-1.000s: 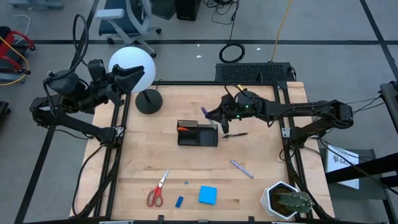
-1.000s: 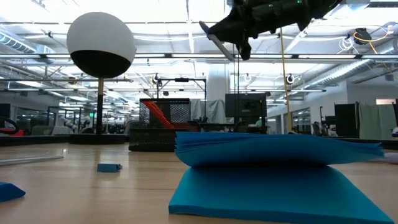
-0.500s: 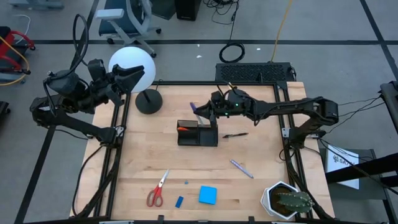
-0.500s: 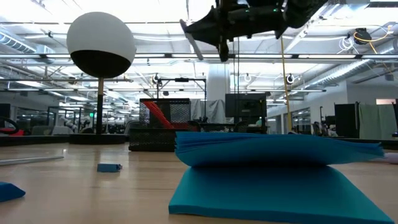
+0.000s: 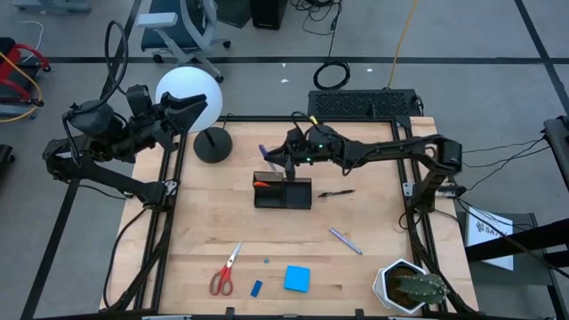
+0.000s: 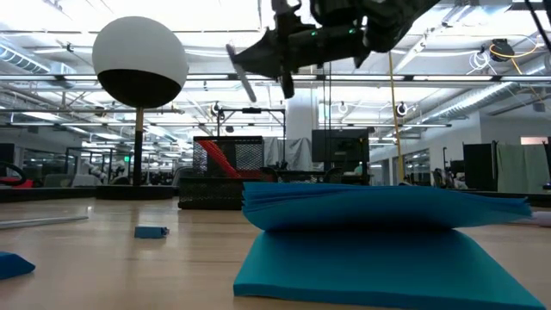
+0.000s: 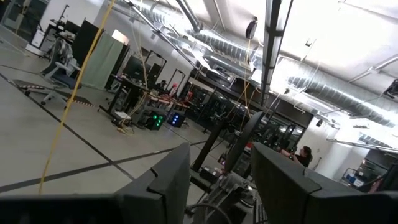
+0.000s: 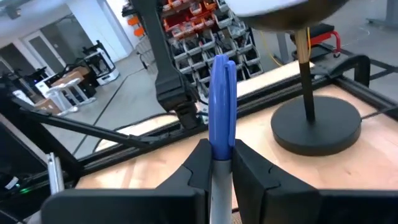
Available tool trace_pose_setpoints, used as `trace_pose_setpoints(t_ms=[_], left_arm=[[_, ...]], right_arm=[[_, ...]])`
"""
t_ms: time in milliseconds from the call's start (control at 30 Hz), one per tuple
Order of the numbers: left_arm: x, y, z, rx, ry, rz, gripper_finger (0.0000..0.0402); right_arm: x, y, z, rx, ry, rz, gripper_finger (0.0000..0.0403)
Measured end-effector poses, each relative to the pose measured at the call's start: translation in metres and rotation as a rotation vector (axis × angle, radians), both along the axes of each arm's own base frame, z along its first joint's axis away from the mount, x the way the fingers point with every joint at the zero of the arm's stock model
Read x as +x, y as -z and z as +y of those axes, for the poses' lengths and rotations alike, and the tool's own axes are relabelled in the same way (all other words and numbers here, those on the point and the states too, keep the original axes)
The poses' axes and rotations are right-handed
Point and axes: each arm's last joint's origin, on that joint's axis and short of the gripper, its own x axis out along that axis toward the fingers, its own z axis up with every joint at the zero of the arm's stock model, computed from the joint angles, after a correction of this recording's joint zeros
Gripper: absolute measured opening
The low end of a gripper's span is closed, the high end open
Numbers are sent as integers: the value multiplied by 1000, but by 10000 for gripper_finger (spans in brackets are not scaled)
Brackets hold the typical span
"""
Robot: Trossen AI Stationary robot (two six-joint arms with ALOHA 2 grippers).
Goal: Pick and place office supplies into organizer
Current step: Put the blue pen into the desk organizer, then put the black pen into the desk organizer
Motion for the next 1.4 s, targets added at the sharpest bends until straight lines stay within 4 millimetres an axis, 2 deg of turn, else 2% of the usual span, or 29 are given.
trace_pose_setpoints(t_ms=[200,533,900,1167,1400], left_arm=[[0,0,0,-10,8,-5,173],[0,0,0,-15,11,-6,173],[0,0,0,-13,11,-5,173],[0,0,0,-13,11,-5,173],[0,0,0,-13,11,-4,173]], right_arm=[[12,10,-3,14,2,-5,32],[12,14,-3,-34,-8,27,39],[12,15,-3,-87,-19,44,76],[12,16,-3,-97,-20,48,88],[3,25,-1,-40,-25,213,88]])
